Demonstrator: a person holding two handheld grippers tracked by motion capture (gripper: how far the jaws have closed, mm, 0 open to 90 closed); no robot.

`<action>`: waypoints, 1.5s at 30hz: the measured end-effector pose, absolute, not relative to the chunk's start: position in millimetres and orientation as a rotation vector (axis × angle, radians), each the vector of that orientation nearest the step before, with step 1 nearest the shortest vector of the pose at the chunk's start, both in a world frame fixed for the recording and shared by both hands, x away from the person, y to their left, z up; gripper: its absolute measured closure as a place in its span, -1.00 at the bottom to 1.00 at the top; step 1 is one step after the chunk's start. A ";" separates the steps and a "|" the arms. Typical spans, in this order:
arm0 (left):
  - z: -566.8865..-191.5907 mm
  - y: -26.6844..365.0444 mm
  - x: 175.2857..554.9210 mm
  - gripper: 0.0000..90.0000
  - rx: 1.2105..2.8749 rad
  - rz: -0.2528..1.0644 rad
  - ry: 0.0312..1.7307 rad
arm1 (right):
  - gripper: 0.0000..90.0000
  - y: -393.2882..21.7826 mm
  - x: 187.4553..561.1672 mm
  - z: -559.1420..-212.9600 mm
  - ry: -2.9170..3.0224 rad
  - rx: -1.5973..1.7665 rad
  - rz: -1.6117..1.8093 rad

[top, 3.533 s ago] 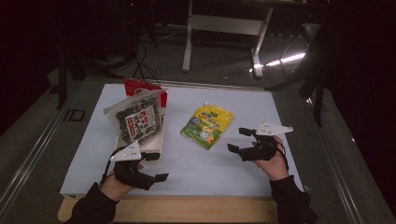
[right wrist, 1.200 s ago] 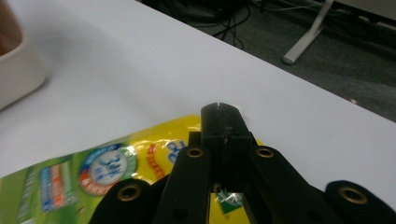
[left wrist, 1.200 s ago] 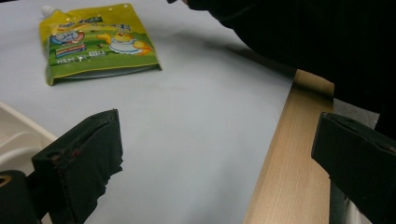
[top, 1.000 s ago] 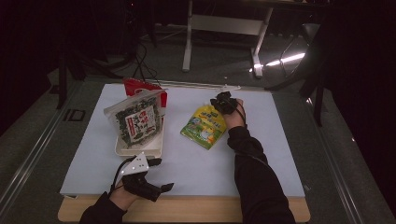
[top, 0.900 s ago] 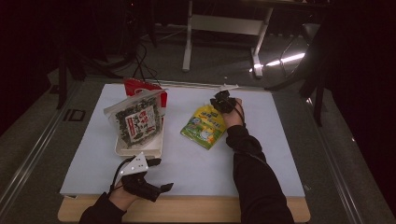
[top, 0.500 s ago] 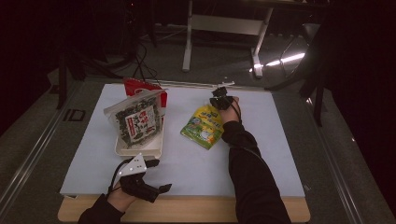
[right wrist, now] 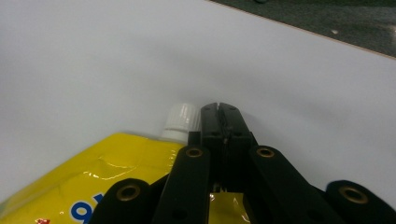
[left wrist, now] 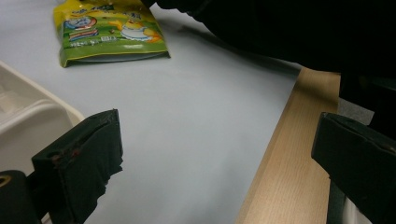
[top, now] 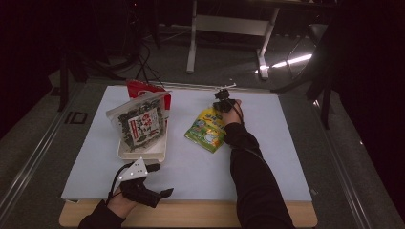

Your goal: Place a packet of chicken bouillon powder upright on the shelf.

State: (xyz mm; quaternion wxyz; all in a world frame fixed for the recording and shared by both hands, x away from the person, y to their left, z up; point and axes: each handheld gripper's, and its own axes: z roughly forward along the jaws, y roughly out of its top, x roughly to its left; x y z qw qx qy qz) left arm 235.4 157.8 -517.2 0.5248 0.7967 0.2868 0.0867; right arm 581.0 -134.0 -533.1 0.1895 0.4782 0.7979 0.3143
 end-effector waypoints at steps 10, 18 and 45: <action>-516.5 156.8 235.2 -0.94 1.905 0.210 0.682 | 1.00 -131.7 575.4 -531.6 2.303 1.315 0.874; -515.9 155.6 235.6 -0.94 1.909 0.209 0.676 | 1.00 -127.9 553.7 -530.0 2.337 1.248 0.953; -517.9 154.5 238.3 -0.94 1.916 0.201 0.680 | 1.00 -121.2 563.5 -535.0 2.335 1.334 0.904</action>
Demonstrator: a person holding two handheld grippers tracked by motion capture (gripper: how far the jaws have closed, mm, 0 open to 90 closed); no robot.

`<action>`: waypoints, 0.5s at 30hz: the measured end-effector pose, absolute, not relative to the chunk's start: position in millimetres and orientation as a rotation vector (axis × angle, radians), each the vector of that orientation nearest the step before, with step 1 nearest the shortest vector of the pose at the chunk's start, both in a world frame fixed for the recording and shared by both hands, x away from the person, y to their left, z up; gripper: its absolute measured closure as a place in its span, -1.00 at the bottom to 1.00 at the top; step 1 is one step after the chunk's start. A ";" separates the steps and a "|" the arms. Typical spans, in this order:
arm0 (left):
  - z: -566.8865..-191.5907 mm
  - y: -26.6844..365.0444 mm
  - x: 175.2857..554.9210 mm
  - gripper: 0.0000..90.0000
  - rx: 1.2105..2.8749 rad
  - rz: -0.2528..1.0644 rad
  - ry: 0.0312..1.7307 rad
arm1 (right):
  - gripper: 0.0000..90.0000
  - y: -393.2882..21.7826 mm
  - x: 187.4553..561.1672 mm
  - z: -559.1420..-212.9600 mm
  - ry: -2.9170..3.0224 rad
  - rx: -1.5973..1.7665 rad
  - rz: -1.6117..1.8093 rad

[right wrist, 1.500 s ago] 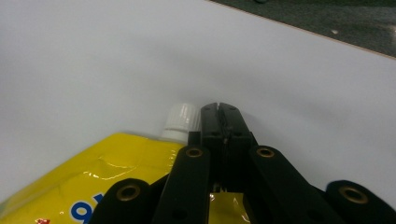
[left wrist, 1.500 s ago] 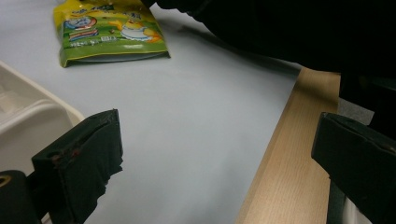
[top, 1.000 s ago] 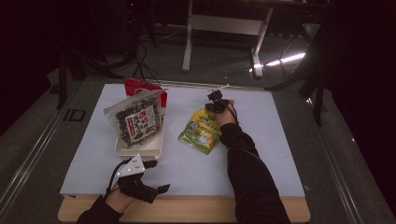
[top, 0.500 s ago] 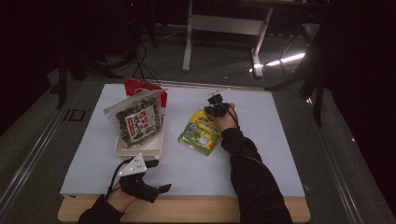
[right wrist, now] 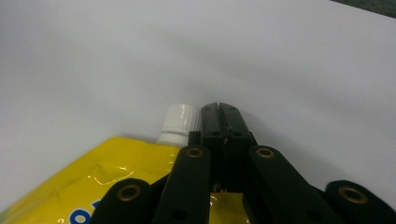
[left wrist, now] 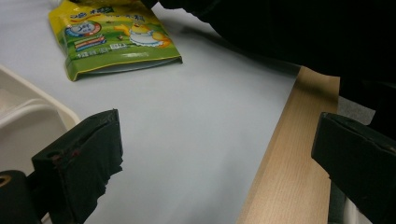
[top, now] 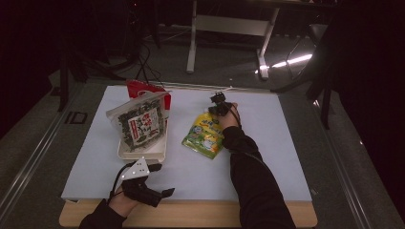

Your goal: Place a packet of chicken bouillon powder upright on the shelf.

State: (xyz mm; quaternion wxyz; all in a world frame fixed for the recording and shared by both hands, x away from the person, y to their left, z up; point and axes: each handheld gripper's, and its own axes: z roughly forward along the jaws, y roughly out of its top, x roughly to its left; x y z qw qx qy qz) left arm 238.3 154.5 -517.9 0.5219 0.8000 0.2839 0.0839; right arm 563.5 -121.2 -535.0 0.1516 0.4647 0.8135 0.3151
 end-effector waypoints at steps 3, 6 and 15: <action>-517.0 154.6 237.8 -0.94 1.915 0.203 0.677 | 1.00 -120.2 560.0 -535.4 2.380 1.299 0.934; -516.6 154.5 237.6 -0.94 1.913 0.203 0.677 | 1.00 -118.3 553.5 -535.7 2.399 1.290 0.950; -516.5 151.5 237.7 -0.94 1.920 0.203 0.670 | 1.00 -111.6 529.4 -536.2 2.473 1.186 0.966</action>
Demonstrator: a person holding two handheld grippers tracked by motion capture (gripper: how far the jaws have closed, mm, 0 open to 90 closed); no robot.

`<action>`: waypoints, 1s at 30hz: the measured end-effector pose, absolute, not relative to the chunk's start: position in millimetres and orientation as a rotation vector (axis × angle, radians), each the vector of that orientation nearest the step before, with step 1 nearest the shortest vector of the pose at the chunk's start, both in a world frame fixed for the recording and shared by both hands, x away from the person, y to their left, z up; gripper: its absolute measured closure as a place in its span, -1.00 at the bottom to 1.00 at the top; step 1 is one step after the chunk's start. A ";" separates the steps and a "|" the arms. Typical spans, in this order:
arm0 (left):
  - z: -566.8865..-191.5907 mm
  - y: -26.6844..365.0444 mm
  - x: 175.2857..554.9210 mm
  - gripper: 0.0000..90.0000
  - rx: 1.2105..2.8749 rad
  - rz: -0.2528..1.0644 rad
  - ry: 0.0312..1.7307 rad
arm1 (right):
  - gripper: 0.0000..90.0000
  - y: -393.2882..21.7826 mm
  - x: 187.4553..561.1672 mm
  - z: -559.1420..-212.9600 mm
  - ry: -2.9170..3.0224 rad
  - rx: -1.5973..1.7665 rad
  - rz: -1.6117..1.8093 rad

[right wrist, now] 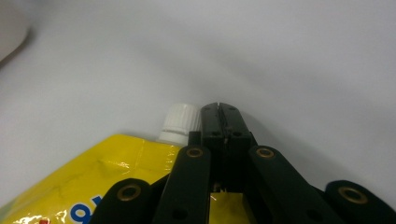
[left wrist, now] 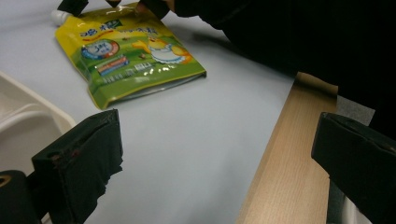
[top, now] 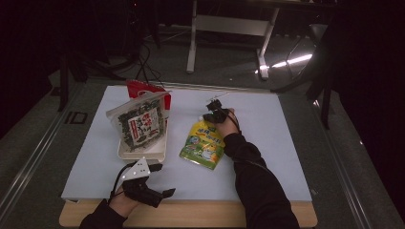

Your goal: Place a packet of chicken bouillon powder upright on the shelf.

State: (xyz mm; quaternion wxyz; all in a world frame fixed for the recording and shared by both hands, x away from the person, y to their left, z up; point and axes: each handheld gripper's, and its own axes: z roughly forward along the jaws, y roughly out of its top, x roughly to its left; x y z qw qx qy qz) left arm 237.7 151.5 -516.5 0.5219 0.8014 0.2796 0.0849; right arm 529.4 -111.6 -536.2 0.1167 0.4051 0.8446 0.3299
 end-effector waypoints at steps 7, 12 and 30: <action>-515.8 150.0 238.6 -0.94 1.922 0.204 0.663 | 1.00 -103.1 507.9 -536.2 2.532 1.100 0.975; -515.6 150.1 238.6 -0.94 1.922 0.204 0.662 | 1.00 -96.8 490.8 -536.4 2.567 1.042 0.989; -516.1 147.4 240.0 -0.94 1.922 0.198 0.659 | 0.80 -82.0 447.7 -529.8 2.640 0.853 1.005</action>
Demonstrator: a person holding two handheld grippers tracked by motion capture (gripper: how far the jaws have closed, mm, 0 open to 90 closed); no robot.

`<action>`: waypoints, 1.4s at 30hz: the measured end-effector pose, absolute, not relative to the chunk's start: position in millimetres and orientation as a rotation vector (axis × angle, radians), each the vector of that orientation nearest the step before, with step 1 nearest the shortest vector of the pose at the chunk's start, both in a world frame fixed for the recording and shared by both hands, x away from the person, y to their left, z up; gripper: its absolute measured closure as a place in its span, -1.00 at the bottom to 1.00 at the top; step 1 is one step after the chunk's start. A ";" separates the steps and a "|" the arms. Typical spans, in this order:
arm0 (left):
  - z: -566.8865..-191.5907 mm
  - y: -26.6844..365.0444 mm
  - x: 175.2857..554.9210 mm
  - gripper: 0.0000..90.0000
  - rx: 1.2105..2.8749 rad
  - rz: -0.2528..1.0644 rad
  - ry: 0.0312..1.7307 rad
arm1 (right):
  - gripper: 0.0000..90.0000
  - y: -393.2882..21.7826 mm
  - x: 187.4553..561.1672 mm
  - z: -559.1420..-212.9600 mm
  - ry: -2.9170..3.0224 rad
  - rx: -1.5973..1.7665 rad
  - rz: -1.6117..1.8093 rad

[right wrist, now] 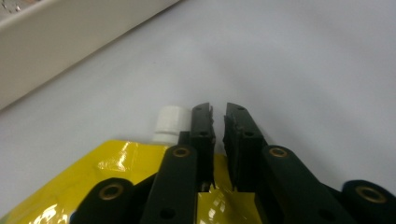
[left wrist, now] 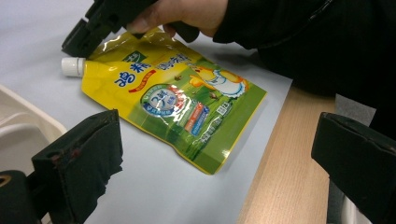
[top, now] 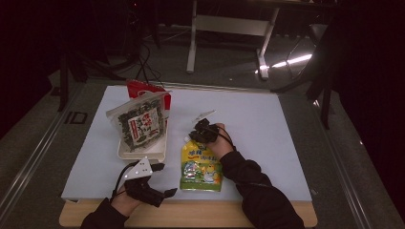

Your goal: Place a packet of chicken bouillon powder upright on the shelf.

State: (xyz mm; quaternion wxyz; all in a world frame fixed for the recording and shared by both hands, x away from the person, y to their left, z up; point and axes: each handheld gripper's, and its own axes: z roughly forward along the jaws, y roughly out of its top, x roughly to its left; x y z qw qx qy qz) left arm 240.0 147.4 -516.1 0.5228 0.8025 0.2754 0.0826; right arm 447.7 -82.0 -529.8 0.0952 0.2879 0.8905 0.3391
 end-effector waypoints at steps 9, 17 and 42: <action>-517.1 146.1 241.4 -0.94 1.934 0.197 0.650 | 0.53 -109.7 438.6 -505.5 2.605 0.766 0.949; -517.6 144.1 242.6 -0.94 1.940 0.192 0.644 | 0.30 -136.5 427.0 -485.7 2.596 0.759 0.939; -518.5 142.9 243.9 -0.94 1.948 0.185 0.638 | -0.17 -168.3 445.1 -505.8 2.762 0.956 0.772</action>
